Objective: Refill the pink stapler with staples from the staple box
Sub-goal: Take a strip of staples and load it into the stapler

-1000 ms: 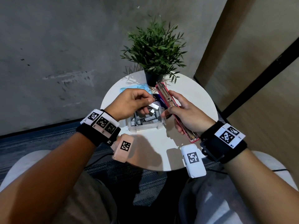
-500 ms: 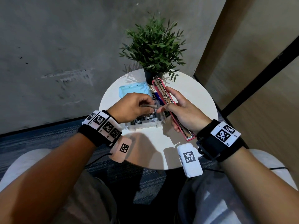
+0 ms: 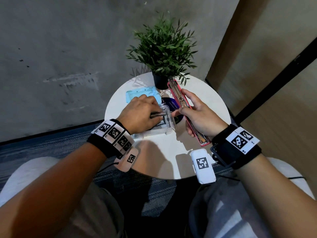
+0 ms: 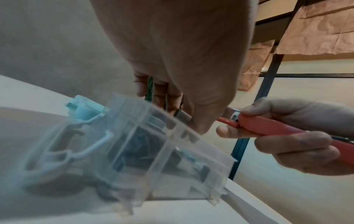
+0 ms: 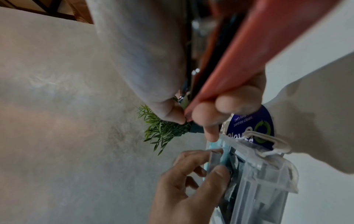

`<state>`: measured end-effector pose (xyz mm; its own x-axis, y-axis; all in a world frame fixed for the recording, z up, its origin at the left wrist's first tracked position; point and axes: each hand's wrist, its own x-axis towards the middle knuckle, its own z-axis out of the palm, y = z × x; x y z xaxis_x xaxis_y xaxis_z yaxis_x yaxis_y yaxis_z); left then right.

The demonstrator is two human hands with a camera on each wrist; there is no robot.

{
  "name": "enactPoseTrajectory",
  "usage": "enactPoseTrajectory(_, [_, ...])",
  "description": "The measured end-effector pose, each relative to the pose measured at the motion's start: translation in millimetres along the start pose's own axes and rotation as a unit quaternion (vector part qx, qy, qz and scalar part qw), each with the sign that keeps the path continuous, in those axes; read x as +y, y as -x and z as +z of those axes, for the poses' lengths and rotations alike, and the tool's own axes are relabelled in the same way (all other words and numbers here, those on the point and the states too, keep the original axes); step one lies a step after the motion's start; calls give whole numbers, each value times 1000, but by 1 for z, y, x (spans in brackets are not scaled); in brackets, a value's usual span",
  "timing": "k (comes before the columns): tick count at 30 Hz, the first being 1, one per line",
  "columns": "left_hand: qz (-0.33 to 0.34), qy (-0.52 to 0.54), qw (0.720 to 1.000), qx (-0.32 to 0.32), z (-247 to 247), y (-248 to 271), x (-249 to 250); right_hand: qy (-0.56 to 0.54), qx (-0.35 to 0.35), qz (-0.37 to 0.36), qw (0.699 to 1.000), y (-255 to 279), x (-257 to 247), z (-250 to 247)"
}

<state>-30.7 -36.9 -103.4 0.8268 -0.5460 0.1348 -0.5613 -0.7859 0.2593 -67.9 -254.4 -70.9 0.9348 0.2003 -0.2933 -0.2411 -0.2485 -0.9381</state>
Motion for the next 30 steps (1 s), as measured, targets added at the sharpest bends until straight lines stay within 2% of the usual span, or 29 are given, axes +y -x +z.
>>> enactPoseTrajectory(2, [15,-6,1000,-4,3,-1,4,-7,4,2,1000,0,0,-1])
enactPoseTrajectory(6, [40,-45,997,-51,5,-2,12,-4,2,1,1000,1,0,0])
enactPoseTrajectory(13, [60,-88,993,-40,6,-6,9,-3,-3,5,1000,1,0,-1])
enactPoseTrajectory(17, [62,-23,996,-58,3,-6,3,1,0,7,1000,1,1,-2])
enactPoseTrajectory(22, [-11,98,993,-64,-10,-2,1,5,-5,8,1000,2,0,-3])
enactPoseTrajectory(27, [-51,169,984,-25,-13,-1,-2,3,-12,8,1000,1,0,-2])
enactPoseTrajectory(30, [-81,261,962,2,-14,-2,-4,11,-15,8,1000,-1,1,-3])
